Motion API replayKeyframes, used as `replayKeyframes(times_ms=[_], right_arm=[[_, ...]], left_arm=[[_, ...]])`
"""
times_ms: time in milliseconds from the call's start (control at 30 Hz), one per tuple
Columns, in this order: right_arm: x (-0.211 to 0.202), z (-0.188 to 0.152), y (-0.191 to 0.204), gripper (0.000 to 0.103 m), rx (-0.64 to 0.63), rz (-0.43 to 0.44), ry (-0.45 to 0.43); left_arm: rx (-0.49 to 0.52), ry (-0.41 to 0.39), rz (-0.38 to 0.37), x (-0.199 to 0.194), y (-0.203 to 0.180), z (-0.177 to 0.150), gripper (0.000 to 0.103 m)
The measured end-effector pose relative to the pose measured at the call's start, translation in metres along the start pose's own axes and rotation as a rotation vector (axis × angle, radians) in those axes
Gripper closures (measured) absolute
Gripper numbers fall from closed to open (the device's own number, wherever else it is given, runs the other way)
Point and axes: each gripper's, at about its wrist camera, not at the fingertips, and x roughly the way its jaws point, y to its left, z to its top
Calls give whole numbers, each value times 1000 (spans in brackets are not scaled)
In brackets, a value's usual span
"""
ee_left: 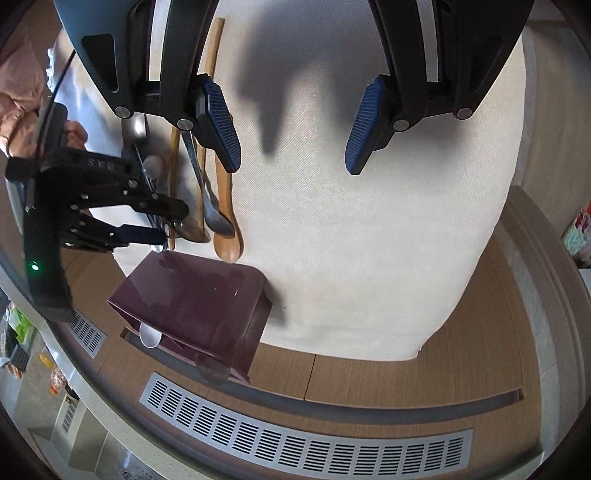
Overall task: Organize utensils
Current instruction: 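Grasp a metal spoon with the left tool while the right tool grasps a dark-handled steel spoon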
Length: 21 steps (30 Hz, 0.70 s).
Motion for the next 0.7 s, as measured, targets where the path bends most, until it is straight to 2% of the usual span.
replayKeyframes(times_ms=[67, 133, 233, 300, 433, 467, 533, 567, 700], right_arm=[[6, 0, -2, 62, 12, 17, 16], [8, 2, -2, 62, 18, 10, 12], [14, 5, -6, 62, 38, 60, 30], [18, 8, -9, 58, 49, 92, 37], [19, 10, -15, 56, 70, 131, 55], [17, 9, -18, 58, 85, 143, 53], [14, 4, -24, 71, 108, 133, 56], [10, 2, -27, 73, 134, 137, 54], [-14, -13, -34, 74, 172, 130, 19]], left_arm=[[-6, 9, -11, 2, 1, -1, 43], [-9, 19, -27, 5, 1, 0, 43], [-4, 33, -38, 8, -3, -1, 43], [-1, 40, -44, 8, -6, -2, 43], [14, 50, -46, 8, -13, -2, 43], [17, 51, -48, 8, -14, -2, 43], [23, 57, -53, 7, -17, -2, 43], [23, 60, -53, 8, -18, -2, 43], [19, 78, -65, 11, -24, 1, 43]])
